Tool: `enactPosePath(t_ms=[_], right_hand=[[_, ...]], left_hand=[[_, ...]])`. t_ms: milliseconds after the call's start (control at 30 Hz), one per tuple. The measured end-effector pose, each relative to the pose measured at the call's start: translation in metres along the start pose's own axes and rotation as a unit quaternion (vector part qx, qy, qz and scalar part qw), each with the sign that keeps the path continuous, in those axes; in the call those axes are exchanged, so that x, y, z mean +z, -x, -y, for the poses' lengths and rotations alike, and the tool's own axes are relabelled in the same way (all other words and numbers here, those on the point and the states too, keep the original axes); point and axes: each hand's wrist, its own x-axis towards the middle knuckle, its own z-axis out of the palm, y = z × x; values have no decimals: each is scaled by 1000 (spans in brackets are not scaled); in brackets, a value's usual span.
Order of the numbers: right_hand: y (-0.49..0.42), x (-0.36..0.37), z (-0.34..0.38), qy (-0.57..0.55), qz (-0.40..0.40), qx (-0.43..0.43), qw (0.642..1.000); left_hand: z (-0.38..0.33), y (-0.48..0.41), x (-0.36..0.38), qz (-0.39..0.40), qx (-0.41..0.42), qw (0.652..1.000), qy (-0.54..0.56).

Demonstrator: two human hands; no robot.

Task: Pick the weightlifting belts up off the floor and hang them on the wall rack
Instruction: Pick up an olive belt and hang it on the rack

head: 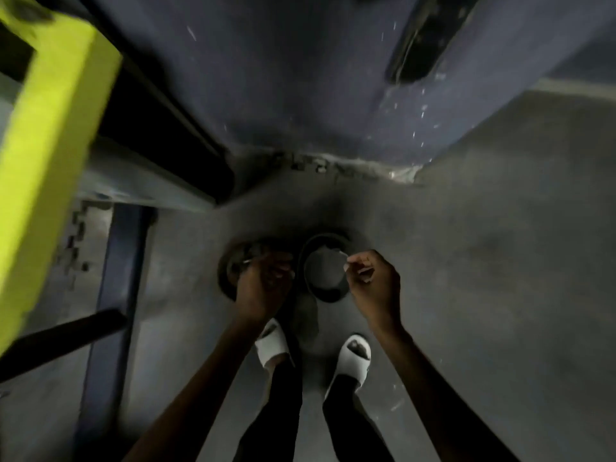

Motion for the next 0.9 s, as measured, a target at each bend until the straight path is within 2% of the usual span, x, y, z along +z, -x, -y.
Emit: enactPosePath(t_ms=[133, 333, 433, 500, 567, 600, 733, 833, 900], right_hand=[[-4, 49, -110, 50, 28, 46, 997], [-21, 121, -255, 180, 99, 13, 979], [-37, 151, -307, 264, 157, -30, 951], [-45, 169, -330, 349, 189, -69, 915], [-51, 183, -343, 416, 195, -103, 882], [-53, 186, -347, 422, 185, -114, 880], [-59, 182, -341, 350, 115, -103, 924], [-58, 158, -299, 220, 76, -110, 966], [-60, 137, -257, 131, 64, -85, 986]], left_hand=[[83, -3, 87, 40, -72, 996, 22], [193, -20, 196, 47, -114, 992, 5], [233, -25, 233, 58, -131, 990, 15], [254, -25, 249, 59, -140, 988, 29], [271, -25, 260, 60, -139, 988, 19], [277, -24, 264, 64, -134, 989, 10], [279, -16, 261, 84, -139, 987, 9], [251, -6, 247, 71, -180, 980, 51], [215, -3, 231, 69, -213, 970, 100]])
